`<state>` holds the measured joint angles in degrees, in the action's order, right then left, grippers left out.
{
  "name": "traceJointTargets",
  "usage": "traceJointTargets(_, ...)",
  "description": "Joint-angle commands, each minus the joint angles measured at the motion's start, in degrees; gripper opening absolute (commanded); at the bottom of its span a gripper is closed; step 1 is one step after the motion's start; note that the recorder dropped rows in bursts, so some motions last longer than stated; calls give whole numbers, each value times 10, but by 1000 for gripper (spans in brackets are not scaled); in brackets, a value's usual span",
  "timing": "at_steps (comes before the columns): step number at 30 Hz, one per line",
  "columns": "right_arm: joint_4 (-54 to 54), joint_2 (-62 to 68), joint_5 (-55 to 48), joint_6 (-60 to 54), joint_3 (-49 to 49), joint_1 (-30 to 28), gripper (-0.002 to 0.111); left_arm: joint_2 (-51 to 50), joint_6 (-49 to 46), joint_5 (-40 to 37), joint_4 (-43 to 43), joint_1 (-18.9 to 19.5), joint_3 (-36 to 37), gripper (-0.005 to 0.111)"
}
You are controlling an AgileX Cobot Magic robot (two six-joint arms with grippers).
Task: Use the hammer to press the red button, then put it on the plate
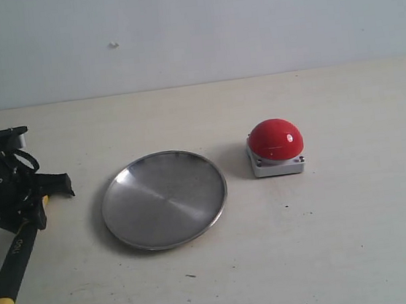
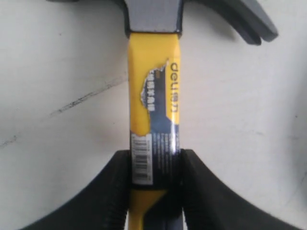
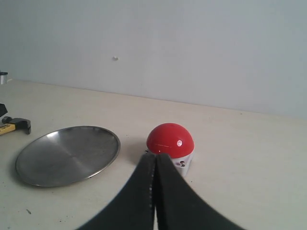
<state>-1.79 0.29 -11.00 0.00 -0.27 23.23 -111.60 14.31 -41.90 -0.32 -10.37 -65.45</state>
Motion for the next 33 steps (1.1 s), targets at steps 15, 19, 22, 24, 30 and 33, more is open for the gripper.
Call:
traceJointTargets(15,1,-3,4,0,3,-2,0,49,-27,13,-10,-1,-1,0)
traceJointTargets(19,1,-3,4,0,3,-2,0,55,-44,5,-20,0,-1,0)
traceJointTargets(22,1,-3,4,0,3,-2,0,49,-66,5,-41,0,-1,0)
traceJointTargets(24,1,-3,4,0,3,-2,0,47,-75,11,-47,0,-1,0)
traceJointTargets(30,1,-3,4,0,3,-2,0,47,-83,16,-48,0,-1,0)
traceJointTargets(33,1,-3,4,0,3,-2,0,45,-83,18,-48,0,-1,0)
